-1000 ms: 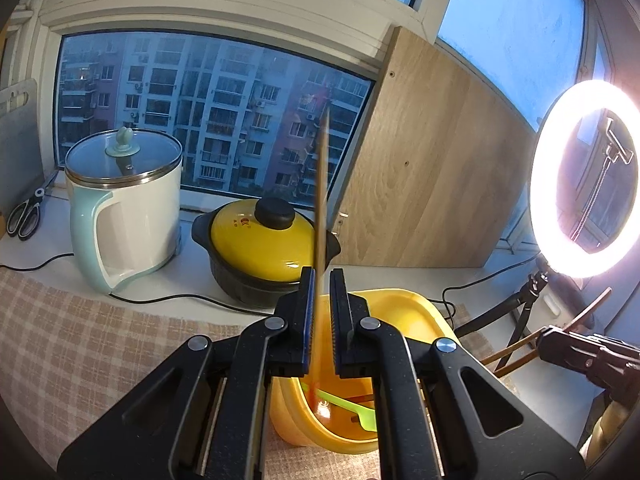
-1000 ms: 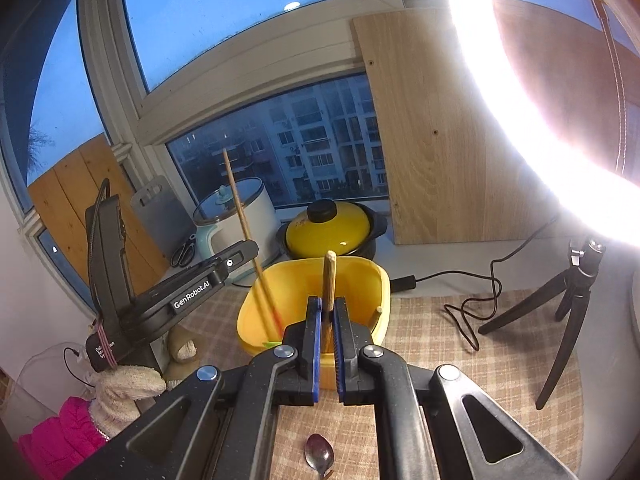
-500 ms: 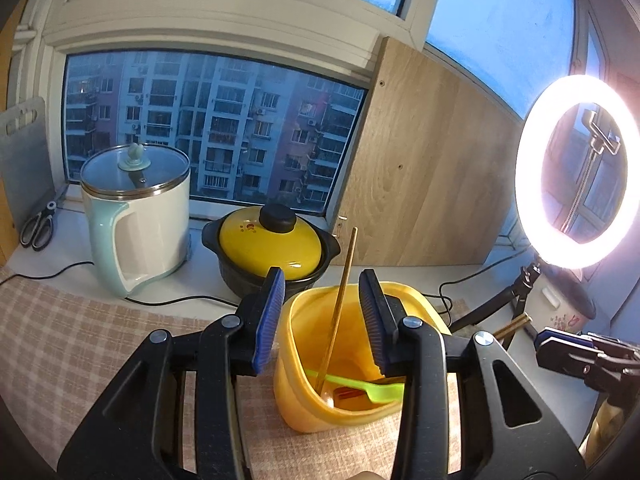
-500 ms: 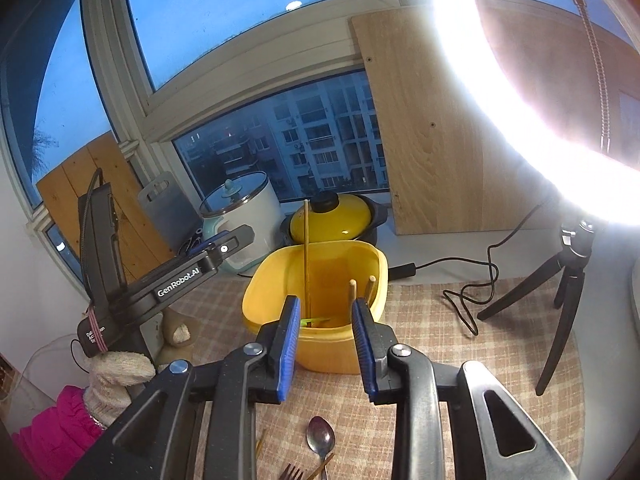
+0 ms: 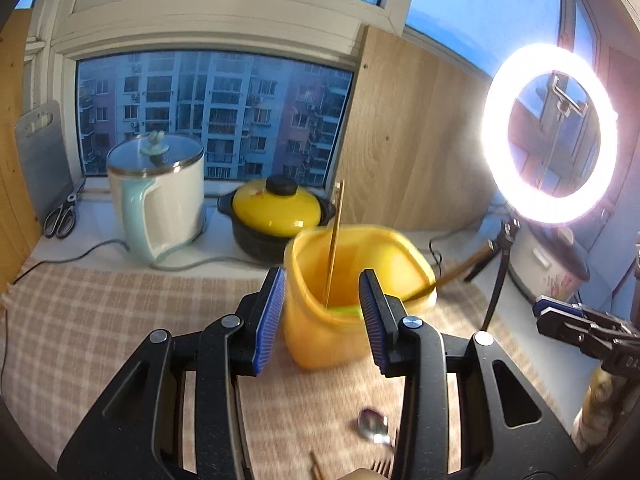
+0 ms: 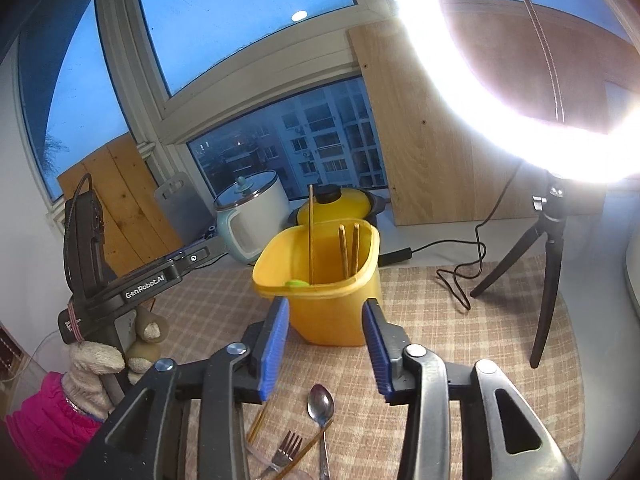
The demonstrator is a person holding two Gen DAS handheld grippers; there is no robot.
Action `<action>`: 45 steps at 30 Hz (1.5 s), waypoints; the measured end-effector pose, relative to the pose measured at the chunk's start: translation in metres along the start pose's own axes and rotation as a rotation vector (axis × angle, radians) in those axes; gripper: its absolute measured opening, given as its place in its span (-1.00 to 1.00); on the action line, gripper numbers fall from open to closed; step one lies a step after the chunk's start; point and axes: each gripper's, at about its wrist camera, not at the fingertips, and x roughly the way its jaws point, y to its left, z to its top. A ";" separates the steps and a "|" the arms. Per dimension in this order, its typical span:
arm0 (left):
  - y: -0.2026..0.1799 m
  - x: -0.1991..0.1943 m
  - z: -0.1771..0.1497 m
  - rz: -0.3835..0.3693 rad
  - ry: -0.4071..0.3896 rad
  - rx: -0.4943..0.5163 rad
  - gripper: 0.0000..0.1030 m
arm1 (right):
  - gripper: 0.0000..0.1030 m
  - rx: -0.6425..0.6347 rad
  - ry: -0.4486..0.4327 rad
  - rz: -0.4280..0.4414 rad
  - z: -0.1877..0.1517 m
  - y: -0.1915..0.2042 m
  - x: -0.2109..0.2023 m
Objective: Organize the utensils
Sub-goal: 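Lower both open grippers back to the remaining utensils beside the metal spoon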
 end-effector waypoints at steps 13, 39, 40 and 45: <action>0.017 -0.037 -0.088 -0.013 0.224 -0.097 -0.27 | -0.05 0.084 0.195 0.096 -0.050 -0.038 0.021; 0.000 -0.036 -0.182 -0.013 0.534 -0.070 -0.42 | -0.41 0.279 0.486 0.216 -0.105 -0.040 0.106; -0.001 -0.035 -0.186 -0.013 0.544 -0.077 -0.42 | -0.41 0.278 0.492 0.219 -0.107 -0.038 0.108; -0.005 -0.031 -0.194 0.007 0.558 -0.081 -0.42 | -0.45 0.283 0.516 0.231 -0.111 -0.033 0.117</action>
